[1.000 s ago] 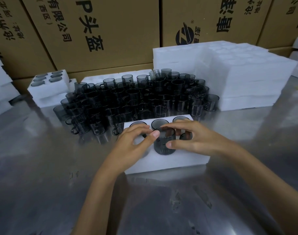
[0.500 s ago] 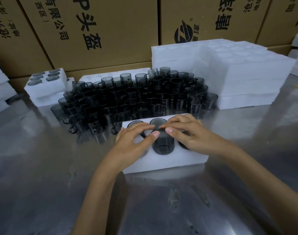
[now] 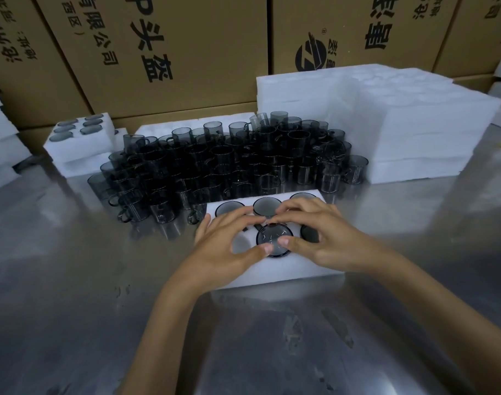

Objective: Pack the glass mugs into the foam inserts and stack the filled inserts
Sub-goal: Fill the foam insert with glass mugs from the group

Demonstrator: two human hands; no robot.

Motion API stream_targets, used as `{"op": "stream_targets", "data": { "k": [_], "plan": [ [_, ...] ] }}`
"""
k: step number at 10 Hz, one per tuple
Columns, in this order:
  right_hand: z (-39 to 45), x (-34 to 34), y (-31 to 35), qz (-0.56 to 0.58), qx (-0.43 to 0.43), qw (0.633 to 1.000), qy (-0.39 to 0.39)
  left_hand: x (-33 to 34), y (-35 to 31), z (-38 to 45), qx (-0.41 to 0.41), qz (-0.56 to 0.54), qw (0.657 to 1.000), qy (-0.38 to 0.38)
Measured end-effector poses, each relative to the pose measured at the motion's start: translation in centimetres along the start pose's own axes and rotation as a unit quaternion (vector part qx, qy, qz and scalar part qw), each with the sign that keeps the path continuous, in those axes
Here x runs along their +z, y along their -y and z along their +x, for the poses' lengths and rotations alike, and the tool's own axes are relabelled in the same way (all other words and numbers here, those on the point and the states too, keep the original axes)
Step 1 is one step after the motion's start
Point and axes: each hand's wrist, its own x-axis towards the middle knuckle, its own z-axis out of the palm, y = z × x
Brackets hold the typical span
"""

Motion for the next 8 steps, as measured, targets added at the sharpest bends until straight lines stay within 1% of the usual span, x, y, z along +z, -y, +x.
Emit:
{"op": "stream_targets", "data": {
  "k": [2, 3, 4, 6, 7, 8],
  "plan": [
    [0.1, 0.3, -0.2, 0.069, 0.005, 0.996, -0.051, 0.1, 0.3, -0.1, -0.001, -0.018, 1.0, -0.009],
    [0.0, 0.5, -0.1, 0.079, 0.027, 0.993, -0.084, 0.2, 0.4, 0.0, 0.004, -0.025, 1.0, -0.016],
    [-0.1, 0.3, 0.0, 0.084, 0.072, 0.99, -0.086, 0.5, 0.4, 0.0, 0.003, -0.045, 0.998, -0.042],
    [0.3, -0.3, 0.2, 0.063, 0.122, 0.99, -0.029, 0.5, 0.0, 0.5, -0.021, -0.027, 0.998, -0.058],
    [0.7, -0.5, 0.3, 0.059, 0.154, 0.986, 0.003, 0.2, 0.0, 1.1, -0.069, -0.024, 0.997, -0.021],
    [1.3, -1.0, 0.3, 0.084, 0.198, 0.976, 0.041, -0.1, -0.2, 1.5, -0.121, -0.045, 0.992, 0.01]
  ]
}}
